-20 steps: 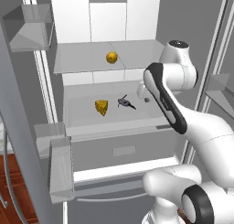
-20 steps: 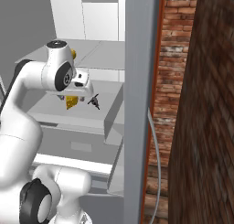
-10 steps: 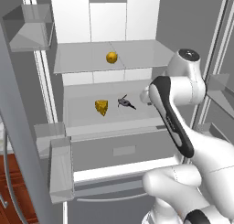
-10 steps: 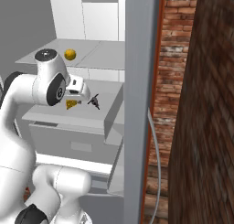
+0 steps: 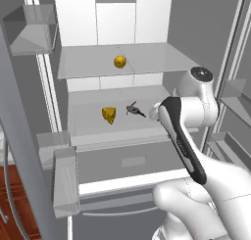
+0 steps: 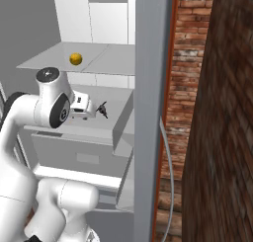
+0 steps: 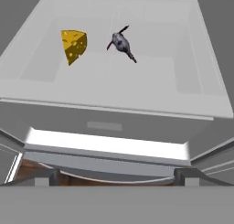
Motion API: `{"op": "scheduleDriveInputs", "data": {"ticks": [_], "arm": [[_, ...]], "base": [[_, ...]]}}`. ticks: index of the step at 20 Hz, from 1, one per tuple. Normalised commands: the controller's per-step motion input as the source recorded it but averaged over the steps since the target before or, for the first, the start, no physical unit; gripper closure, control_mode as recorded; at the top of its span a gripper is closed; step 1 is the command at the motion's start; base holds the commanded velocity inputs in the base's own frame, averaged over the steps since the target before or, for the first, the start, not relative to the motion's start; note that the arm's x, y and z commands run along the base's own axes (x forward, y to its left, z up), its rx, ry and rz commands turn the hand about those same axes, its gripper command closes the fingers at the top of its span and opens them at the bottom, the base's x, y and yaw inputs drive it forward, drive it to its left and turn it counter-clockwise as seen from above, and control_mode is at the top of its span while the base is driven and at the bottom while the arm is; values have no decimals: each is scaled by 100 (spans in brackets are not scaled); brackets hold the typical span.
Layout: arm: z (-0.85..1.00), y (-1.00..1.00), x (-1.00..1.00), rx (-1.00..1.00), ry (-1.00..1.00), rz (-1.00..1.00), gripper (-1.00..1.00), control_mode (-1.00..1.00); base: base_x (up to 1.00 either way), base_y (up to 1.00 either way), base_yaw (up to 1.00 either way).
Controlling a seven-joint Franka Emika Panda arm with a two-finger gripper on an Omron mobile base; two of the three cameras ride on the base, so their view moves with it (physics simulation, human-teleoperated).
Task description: Take the cheese, fish, and lemon from the fridge and place them on the plate on the dining counter to create an appetizer plate.
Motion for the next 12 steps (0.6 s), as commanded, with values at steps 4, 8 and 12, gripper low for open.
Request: {"op": "scheduleDriveInputs", "data": {"ticks": [4,8,12], "arm": [[-19,2,2,0,0,0,-100,-100],[-7,0,14,0,3,0,-100,-100],[-2,0,13,0,0,0,-100,-100]], "base": [[0,0,0],[0,0,0],[0,0,0]]}}
